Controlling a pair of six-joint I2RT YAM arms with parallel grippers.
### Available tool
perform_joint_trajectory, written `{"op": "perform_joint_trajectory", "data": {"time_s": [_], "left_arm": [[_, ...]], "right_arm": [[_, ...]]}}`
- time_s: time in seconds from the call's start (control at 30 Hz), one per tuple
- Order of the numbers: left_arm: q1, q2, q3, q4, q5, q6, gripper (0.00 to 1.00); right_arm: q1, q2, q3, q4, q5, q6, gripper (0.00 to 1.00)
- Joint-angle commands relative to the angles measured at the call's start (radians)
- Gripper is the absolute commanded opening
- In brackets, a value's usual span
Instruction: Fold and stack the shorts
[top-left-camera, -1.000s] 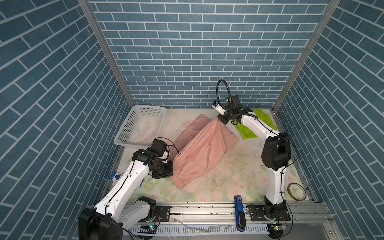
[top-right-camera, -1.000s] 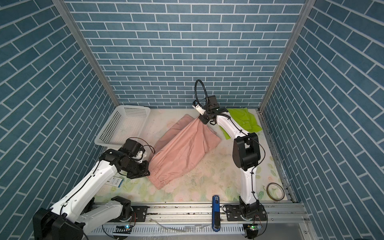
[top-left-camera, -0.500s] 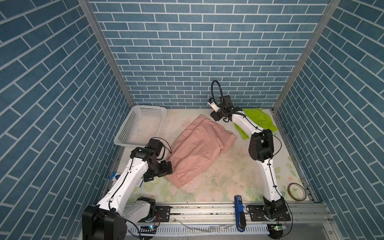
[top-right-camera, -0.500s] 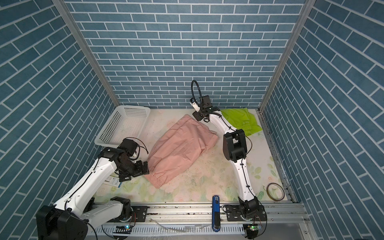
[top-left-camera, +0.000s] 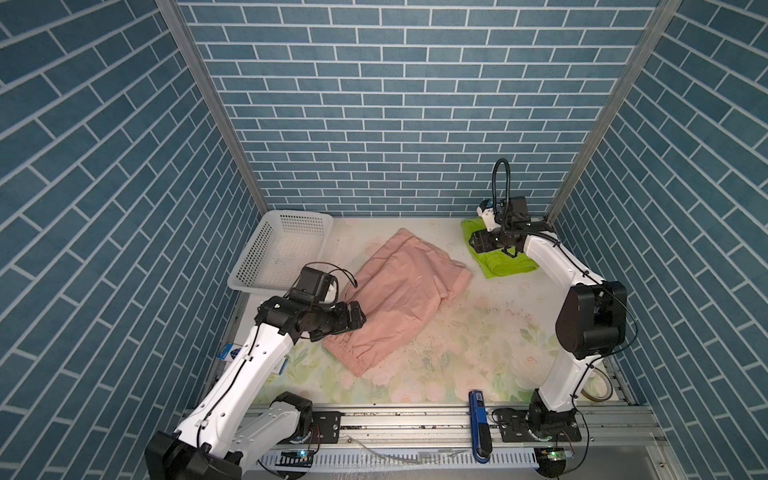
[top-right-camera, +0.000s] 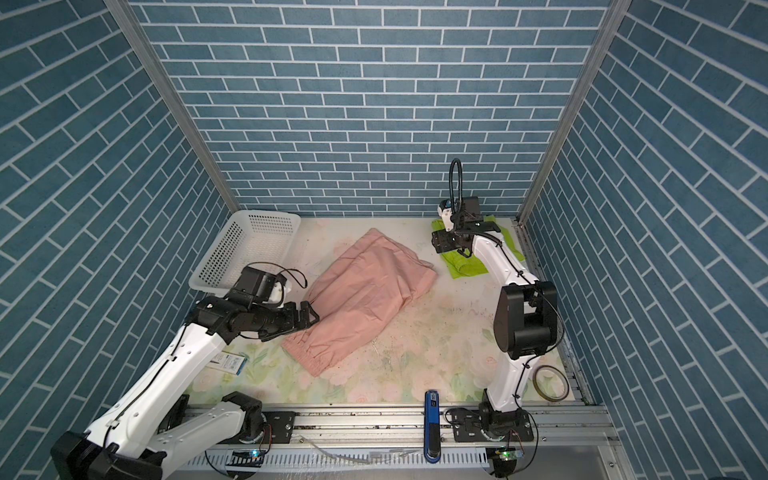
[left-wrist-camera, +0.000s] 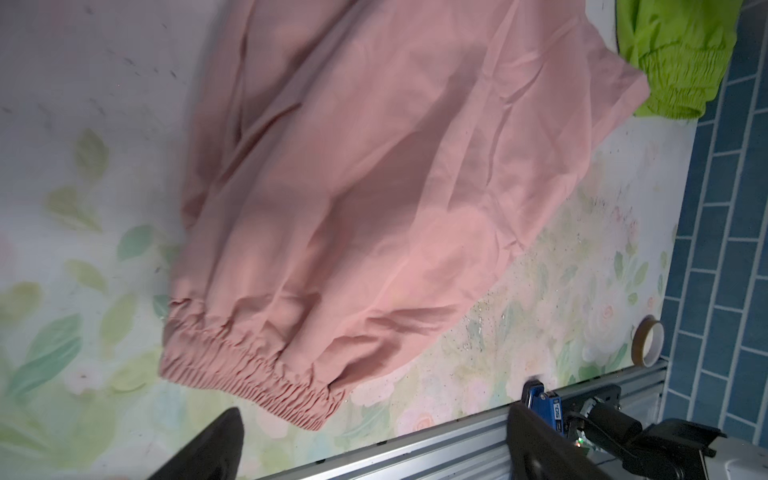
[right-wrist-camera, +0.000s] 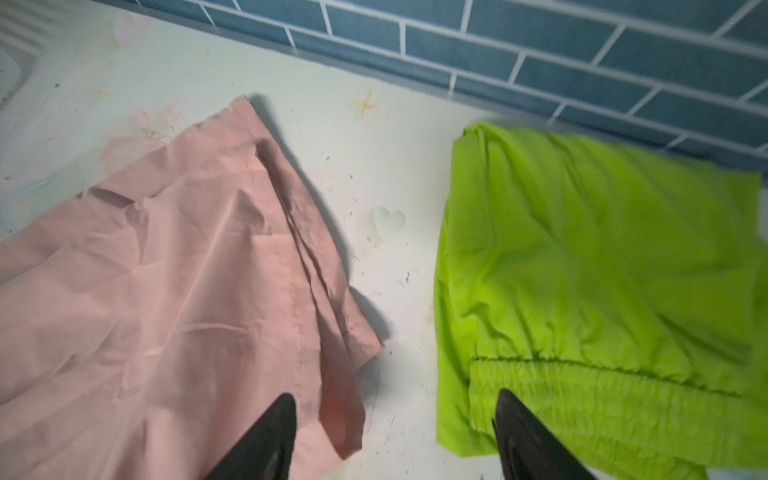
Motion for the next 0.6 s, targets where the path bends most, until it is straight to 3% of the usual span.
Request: {"op": "perform_joint_trajectory", "data": {"time_s": [0.0, 0.17, 0.57], "left_arm": [[-0.030, 0.027, -0.051, 0.115, 0.017, -0.053, 1.00], [-0.035, -0.003, -0.113, 0.158, 0.015, -0.073, 1.00], [-0.035, -0.060, -0.154, 0.146, -0.032, -0.079, 1.00]], "right_arm": [[0.030, 0.046, -0.069, -0.004, -0.081, 0.035, 0.78], [0.027, 0.096, -0.076, 0.038, -0.162, 0.051, 0.79], [0.027, 0.234, -0.016, -0.004, -0.140, 0.083, 0.78]]}}
